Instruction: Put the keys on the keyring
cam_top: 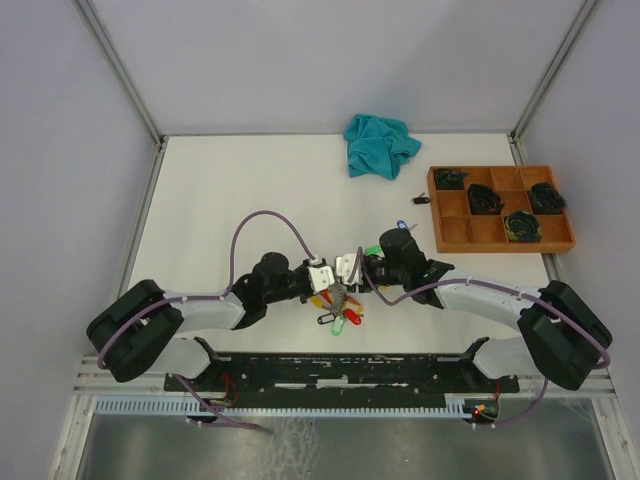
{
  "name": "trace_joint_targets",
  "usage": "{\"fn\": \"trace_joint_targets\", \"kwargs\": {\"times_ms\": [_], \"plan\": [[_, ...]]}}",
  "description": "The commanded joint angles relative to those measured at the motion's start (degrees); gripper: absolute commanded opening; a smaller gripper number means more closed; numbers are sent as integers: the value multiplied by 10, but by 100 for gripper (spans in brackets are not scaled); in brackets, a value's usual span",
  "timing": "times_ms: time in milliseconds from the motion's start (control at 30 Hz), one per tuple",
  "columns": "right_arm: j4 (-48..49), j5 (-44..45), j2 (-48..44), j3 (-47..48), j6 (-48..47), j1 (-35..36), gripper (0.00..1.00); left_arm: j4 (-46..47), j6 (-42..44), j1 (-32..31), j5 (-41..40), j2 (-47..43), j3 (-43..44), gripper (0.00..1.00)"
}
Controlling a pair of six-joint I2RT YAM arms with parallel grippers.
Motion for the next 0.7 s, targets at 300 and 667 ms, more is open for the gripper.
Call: {"fn": "trace_joint_targets", "kwargs": {"times_ms": [300, 667], "plan": [[88, -2, 37, -28, 17, -1, 34, 52, 10, -6, 6, -23, 13, 3], [100, -7, 61, -33, 23, -8, 29, 65, 5, -6, 8, -30, 6, 3]]}}
